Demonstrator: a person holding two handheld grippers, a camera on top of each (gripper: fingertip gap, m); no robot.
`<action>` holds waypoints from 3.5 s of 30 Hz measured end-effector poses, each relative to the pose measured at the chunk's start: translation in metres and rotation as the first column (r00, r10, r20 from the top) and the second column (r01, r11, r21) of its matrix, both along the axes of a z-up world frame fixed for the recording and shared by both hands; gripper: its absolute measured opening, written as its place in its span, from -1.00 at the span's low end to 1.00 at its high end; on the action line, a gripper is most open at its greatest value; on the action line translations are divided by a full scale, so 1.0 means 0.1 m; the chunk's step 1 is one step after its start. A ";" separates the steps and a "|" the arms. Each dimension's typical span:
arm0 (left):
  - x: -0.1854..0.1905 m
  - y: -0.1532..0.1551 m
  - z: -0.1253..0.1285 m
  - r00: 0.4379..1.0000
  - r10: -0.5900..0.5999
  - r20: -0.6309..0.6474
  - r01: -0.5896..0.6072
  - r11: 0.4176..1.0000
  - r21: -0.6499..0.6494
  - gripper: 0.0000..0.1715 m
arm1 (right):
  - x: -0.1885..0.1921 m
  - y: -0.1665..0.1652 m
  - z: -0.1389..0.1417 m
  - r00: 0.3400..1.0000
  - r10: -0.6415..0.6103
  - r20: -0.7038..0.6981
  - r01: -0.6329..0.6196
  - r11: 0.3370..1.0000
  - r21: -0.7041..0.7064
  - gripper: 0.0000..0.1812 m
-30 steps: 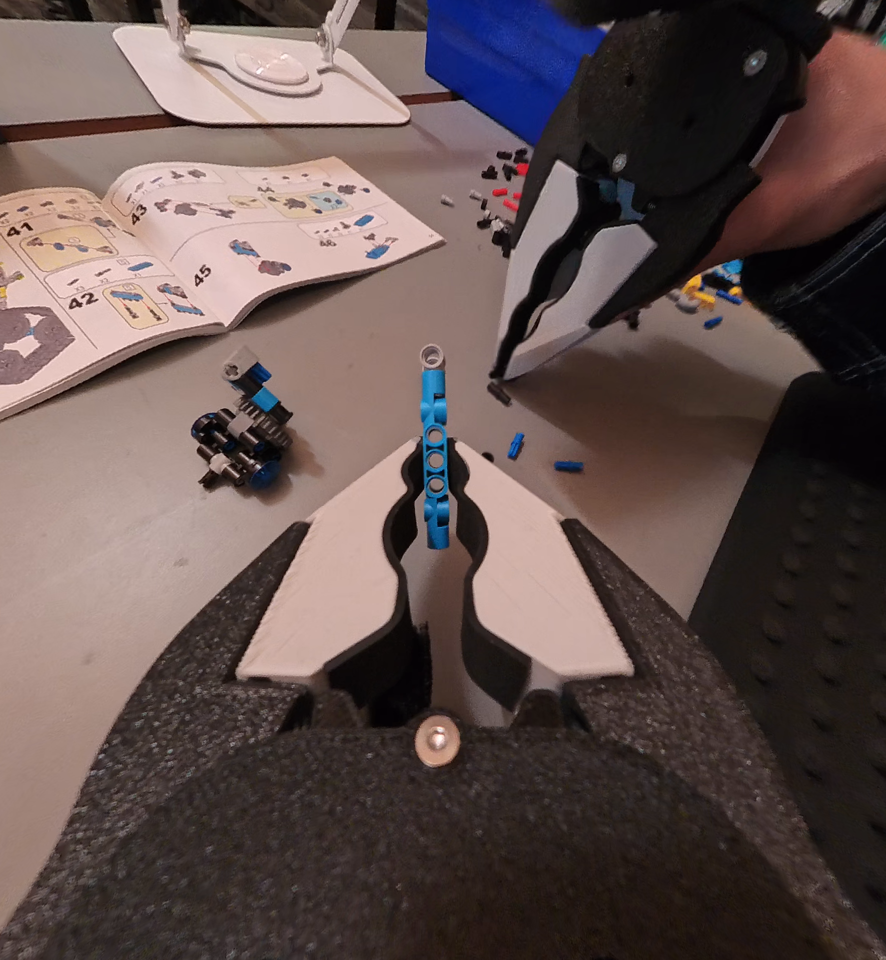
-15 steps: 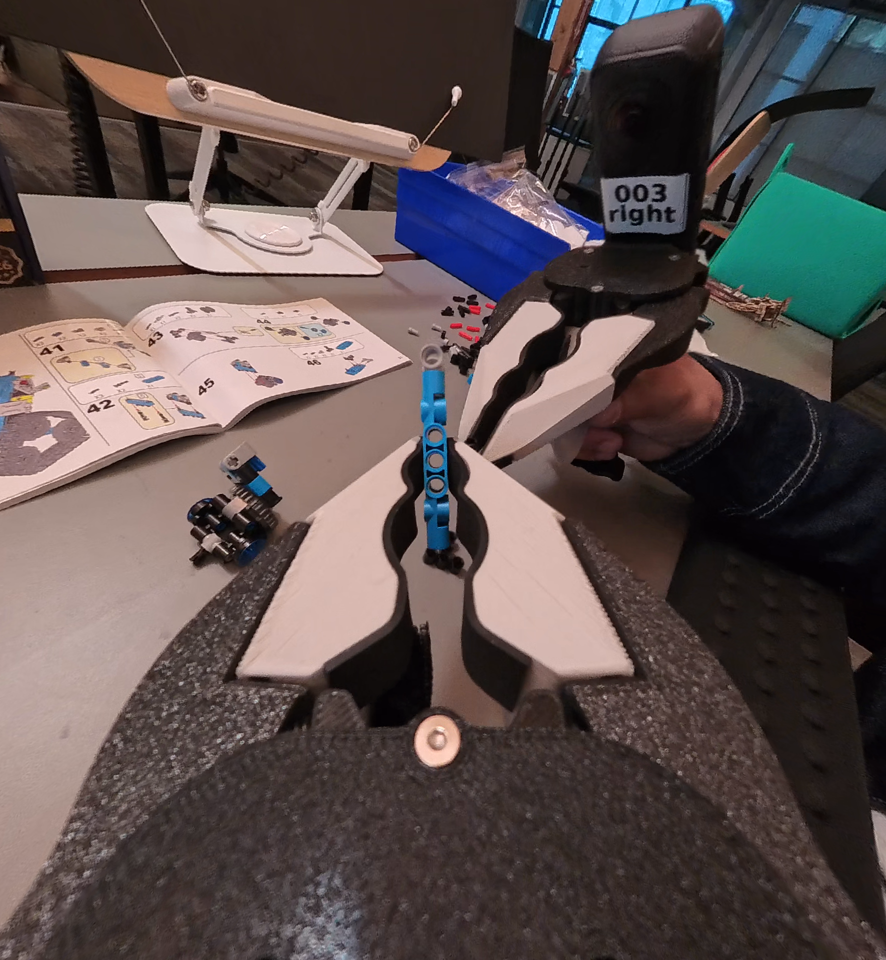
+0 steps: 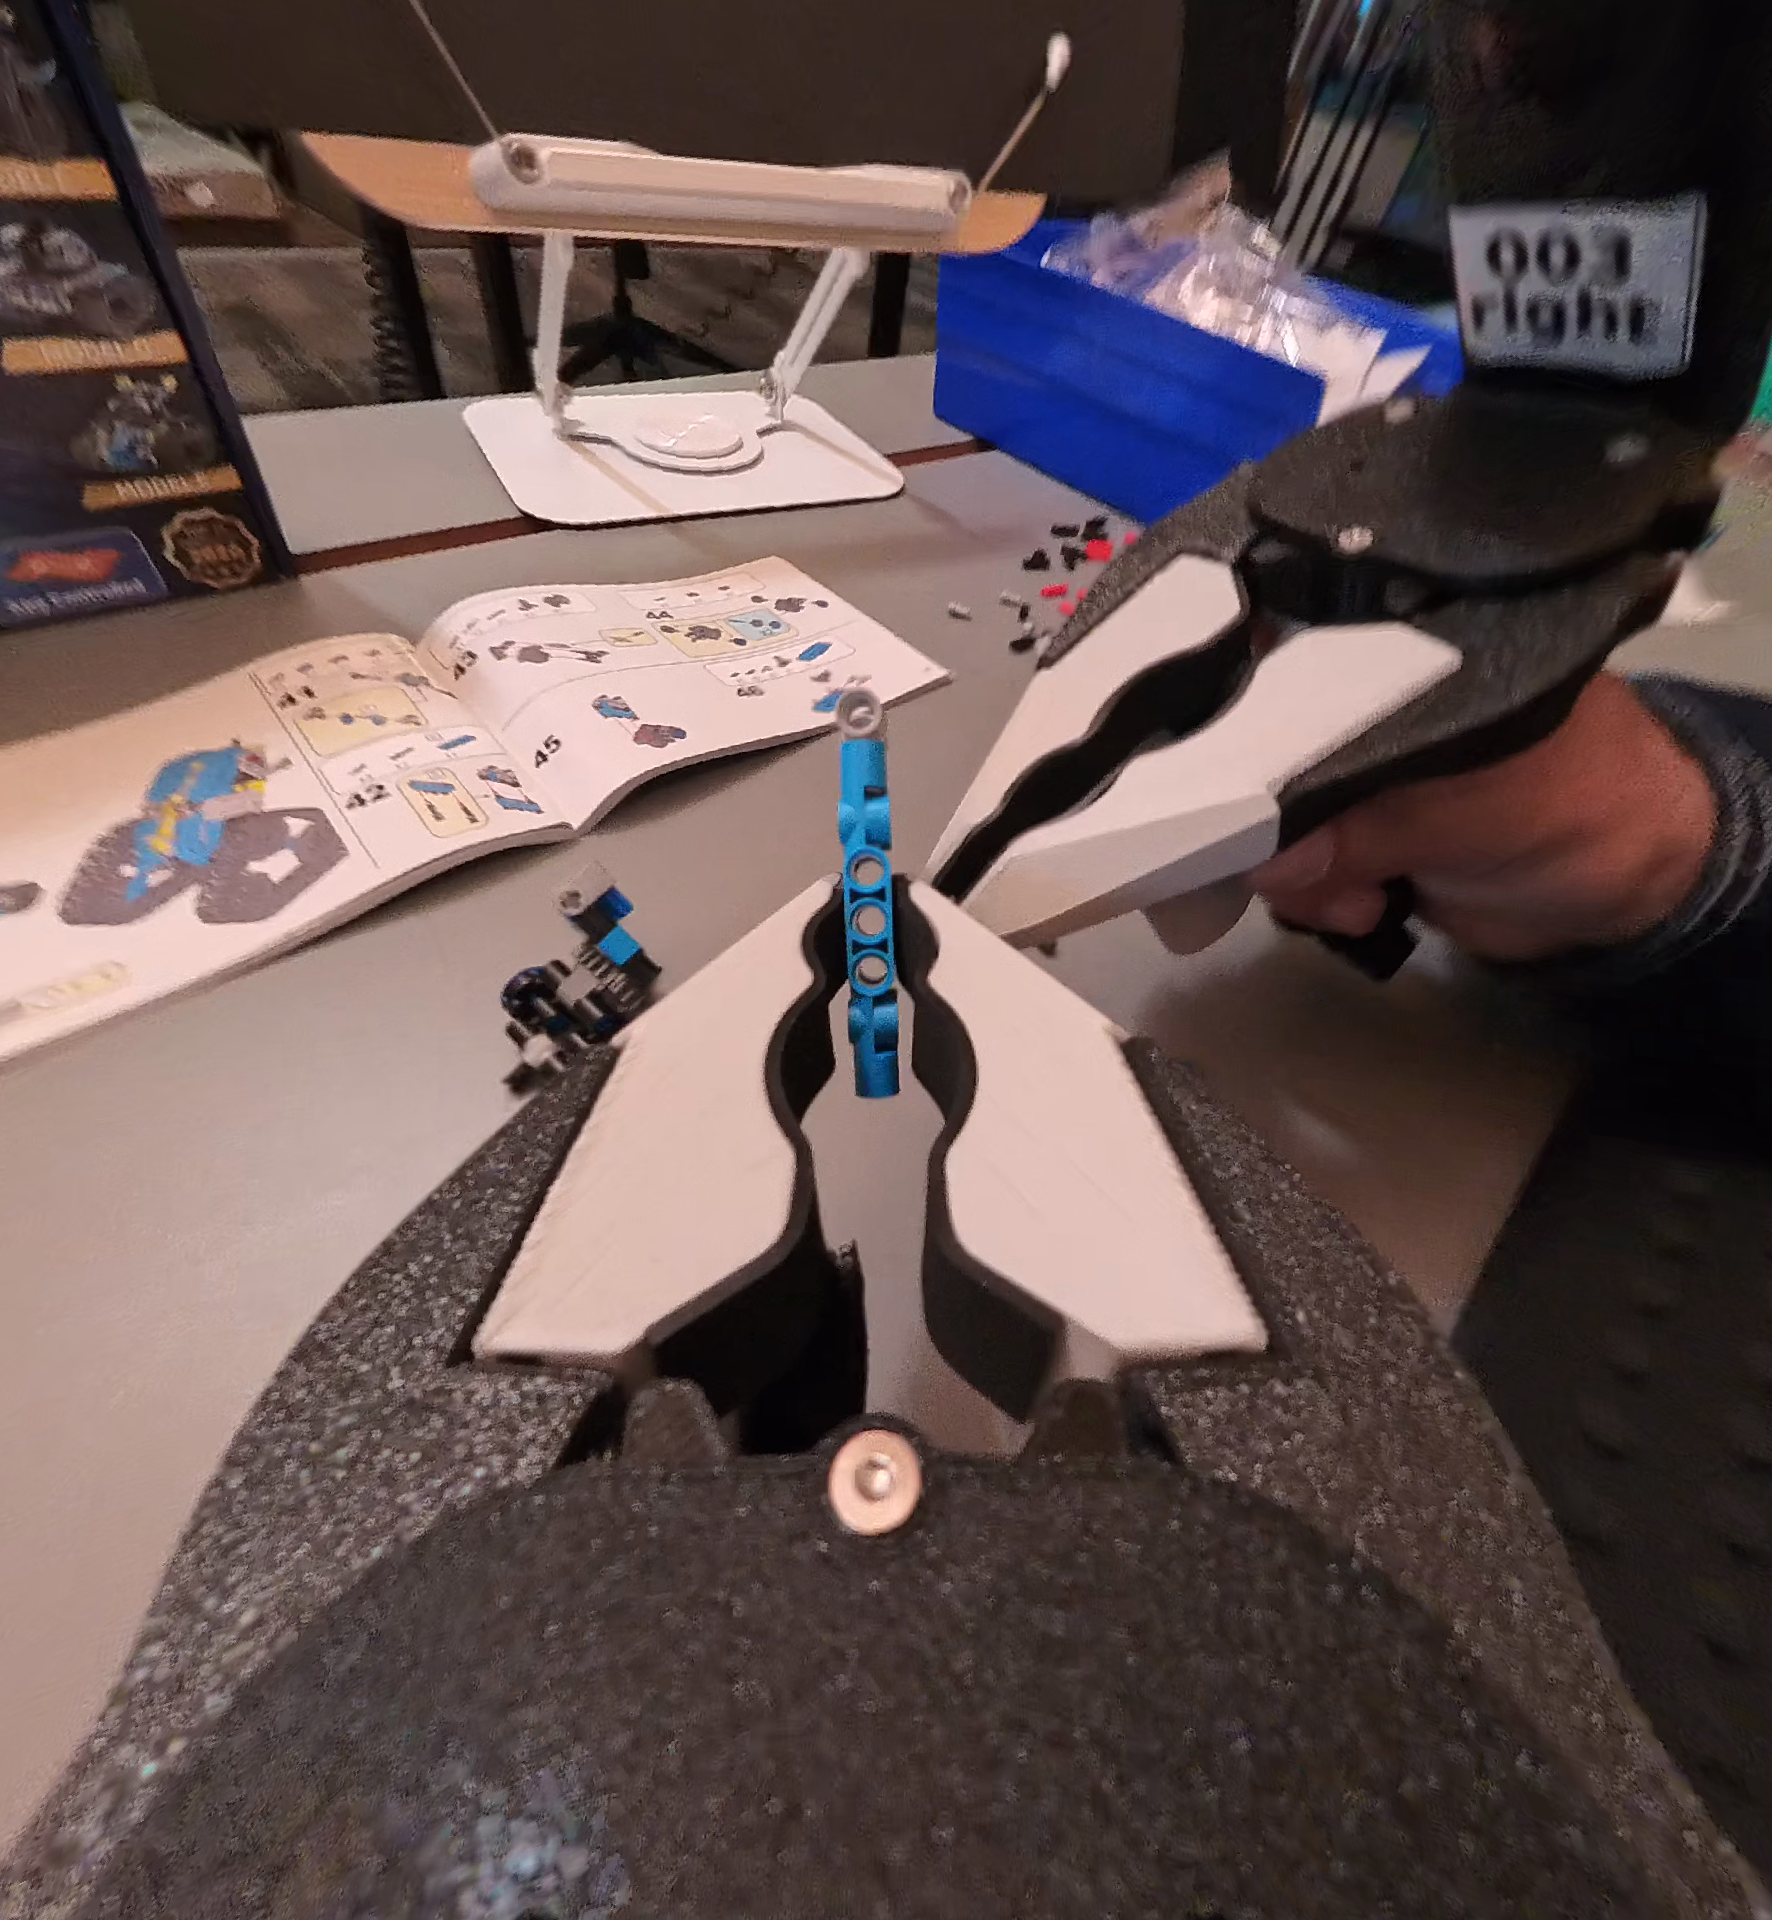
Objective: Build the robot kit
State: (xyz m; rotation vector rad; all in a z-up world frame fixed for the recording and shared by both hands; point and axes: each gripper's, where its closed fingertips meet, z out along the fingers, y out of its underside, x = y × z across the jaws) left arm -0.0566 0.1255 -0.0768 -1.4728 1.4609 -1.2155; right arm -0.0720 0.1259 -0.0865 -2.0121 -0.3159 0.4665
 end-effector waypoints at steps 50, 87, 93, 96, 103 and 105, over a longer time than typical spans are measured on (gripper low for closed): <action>-0.07 0.18 0.32 0.969 0.191 0.158 -0.213 0.967 0.141 -0.92 | 0.03 0.18 0.50 0.942 -0.297 -0.158 0.326 0.921 0.213 -0.96; -0.08 0.07 0.36 0.977 0.027 0.214 0.073 0.893 -0.443 -0.92 | 0.01 0.16 0.56 0.869 -0.333 0.366 0.167 0.893 0.418 -0.97; -0.11 0.05 0.45 0.964 0.023 0.263 0.107 0.878 -0.466 -0.92 | -0.02 0.15 0.61 0.937 -0.285 0.201 0.192 0.902 0.387 -0.97; -0.12 0.07 0.52 0.956 0.066 0.286 0.026 0.952 -0.305 -0.92 | -0.04 0.15 0.68 0.945 -0.311 0.099 0.250 0.886 0.391 -0.98; -0.12 0.16 0.53 0.947 0.160 0.279 -0.161 0.987 -0.021 -0.91 | -0.04 0.20 0.70 0.941 -0.288 -0.179 0.331 0.895 0.300 -0.98; -0.12 0.17 0.51 0.947 0.173 0.270 -0.200 0.977 0.073 -0.91 | -0.03 0.20 0.67 0.942 -0.277 -0.192 0.324 0.902 0.287 -0.98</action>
